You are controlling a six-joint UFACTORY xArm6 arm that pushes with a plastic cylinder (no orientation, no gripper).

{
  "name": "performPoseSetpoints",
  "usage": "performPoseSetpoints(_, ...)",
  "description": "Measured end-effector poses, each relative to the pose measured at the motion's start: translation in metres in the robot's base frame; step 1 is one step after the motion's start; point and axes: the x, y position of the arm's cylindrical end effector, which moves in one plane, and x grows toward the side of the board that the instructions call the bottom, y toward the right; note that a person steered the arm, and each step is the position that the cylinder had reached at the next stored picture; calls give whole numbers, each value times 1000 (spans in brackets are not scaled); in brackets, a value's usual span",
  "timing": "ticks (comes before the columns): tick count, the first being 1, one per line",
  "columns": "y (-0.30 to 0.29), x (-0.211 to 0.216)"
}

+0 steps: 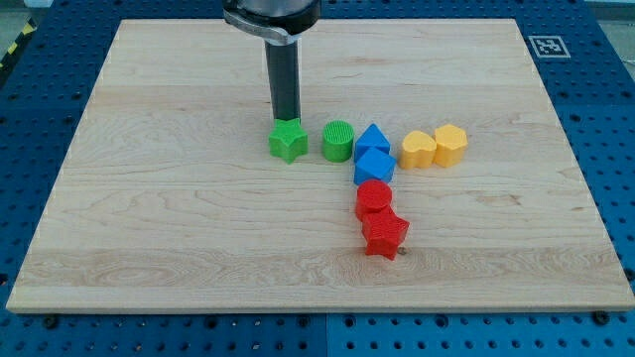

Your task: Point at the green star

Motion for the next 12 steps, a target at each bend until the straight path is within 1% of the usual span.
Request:
performPoseSetpoints(1, -5, 0)
performPoseSetpoints(2, -21, -2)
performPoseSetpoints(3, -27, -28)
performPoseSetpoints(5, -27, -104)
performPoseSetpoints(6, -23, -116)
performPoseSetpoints(8, 25, -120)
performPoseSetpoints(9, -24, -135)
performPoseSetpoints(10, -69, -134)
performPoseSetpoints(11, -102, -94)
performPoseSetpoints(12, -109, -46)
